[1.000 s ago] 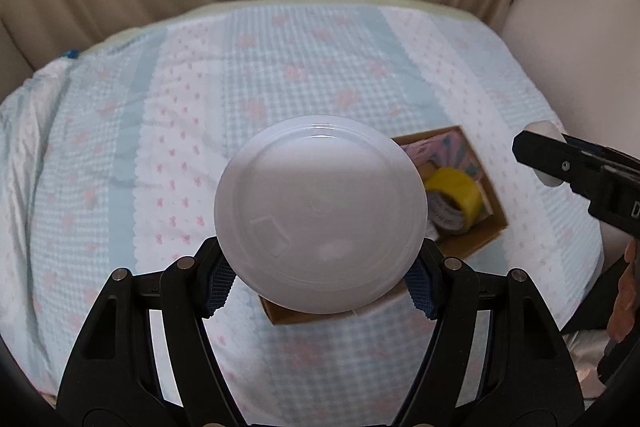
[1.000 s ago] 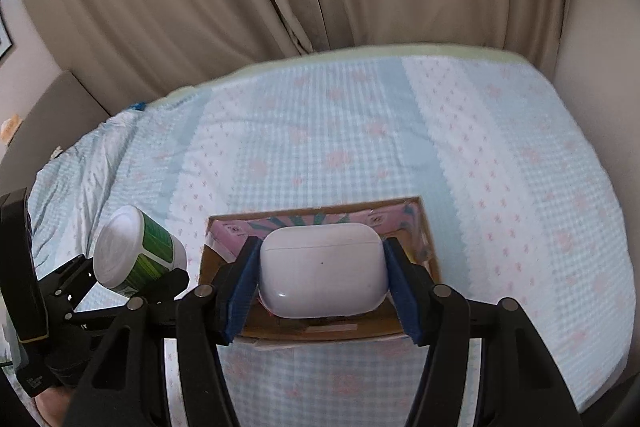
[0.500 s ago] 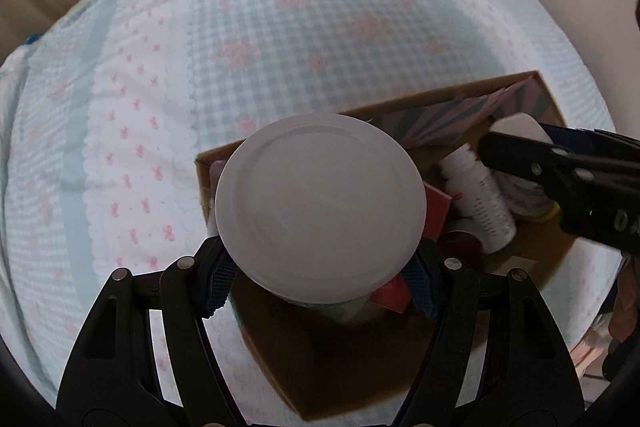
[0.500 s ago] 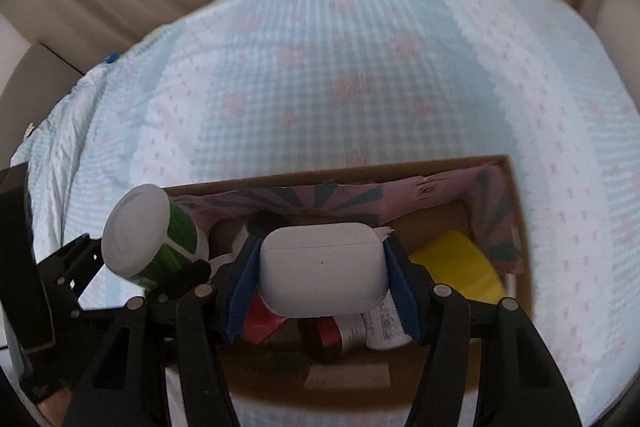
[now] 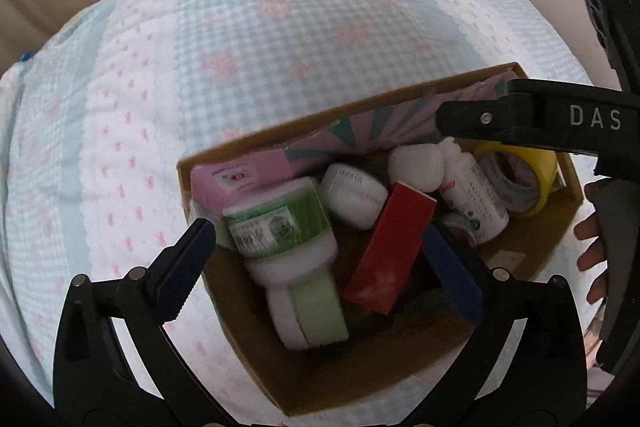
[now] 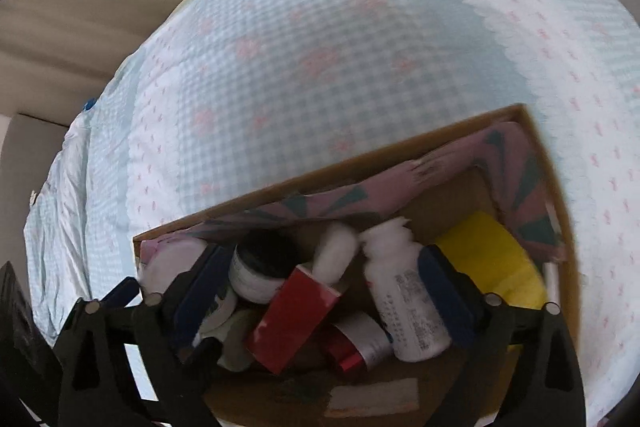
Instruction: Organize rigid objects
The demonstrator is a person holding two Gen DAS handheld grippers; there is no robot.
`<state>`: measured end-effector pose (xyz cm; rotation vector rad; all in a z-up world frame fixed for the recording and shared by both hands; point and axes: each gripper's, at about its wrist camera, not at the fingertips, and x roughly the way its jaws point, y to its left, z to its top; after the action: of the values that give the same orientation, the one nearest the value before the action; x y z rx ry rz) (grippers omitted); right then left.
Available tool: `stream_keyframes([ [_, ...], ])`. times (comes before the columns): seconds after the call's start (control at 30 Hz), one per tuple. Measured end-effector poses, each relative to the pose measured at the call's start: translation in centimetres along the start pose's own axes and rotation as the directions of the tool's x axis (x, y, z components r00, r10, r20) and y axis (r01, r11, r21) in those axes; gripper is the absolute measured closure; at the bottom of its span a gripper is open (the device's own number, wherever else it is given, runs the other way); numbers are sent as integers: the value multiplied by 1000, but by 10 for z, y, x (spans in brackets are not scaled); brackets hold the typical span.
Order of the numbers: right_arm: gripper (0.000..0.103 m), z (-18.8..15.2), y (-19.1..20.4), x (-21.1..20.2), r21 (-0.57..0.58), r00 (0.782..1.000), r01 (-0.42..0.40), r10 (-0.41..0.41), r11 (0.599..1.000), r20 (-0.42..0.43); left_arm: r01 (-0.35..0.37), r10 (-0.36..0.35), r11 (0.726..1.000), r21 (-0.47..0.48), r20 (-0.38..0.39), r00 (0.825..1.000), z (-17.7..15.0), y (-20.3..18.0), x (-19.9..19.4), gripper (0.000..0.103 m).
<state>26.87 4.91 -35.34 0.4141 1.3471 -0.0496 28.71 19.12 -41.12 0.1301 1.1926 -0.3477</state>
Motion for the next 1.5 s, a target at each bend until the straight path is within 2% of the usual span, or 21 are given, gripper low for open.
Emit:
stream_keyframes([
  [0.23,8,-17,-4,-22,-8,998,51,-51,999,29,3,-2,1000,-29,29,1000,-12,1,-19,0],
  [0.53,8,-29,0,-62,-48,996,29,-26,998,80,-38,43,998,-59,77,996,-21,-12,-59,0],
  [0.7,8,-38,0,-106,-94,994,22,-12,995,105,-76,89,991,-113,118,989,-19,-30,-108,0],
  [0.87,8,-45,-6,-181,-188,985,28,4,982,170,-101,145,968,-232,179,973,-9,-54,-178,0],
  [0.97,8,-48,-12,-234,-246,975,50,7,968,224,-71,148,955,-289,253,956,-4,-73,-228,0],
  [1.07,8,-52,-18,-289,-294,954,87,6,952,300,-41,147,956,-290,355,923,0,-98,-280,0],
  [1.1,8,-53,-19,-304,-306,947,97,8,947,322,-47,163,957,-287,392,905,1,-107,-299,0],
  [1.17,8,-58,-22,-339,-326,924,121,13,938,382,-49,178,959,-278,459,870,1,-125,-333,0],
  [1.27,8,-64,-30,-384,-322,883,155,15,934,469,-55,187,964,-261,516,836,2,-148,-366,0],
  [1.4,8,-76,-40,-428,-300,828,201,2,932,560,-69,203,966,-249,565,800,-2,-172,-392,0],
  [1.5,8,-86,-45,-445,-293,799,234,-12,927,601,-62,205,966,-253,591,781,-6,-184,-406,0],
])
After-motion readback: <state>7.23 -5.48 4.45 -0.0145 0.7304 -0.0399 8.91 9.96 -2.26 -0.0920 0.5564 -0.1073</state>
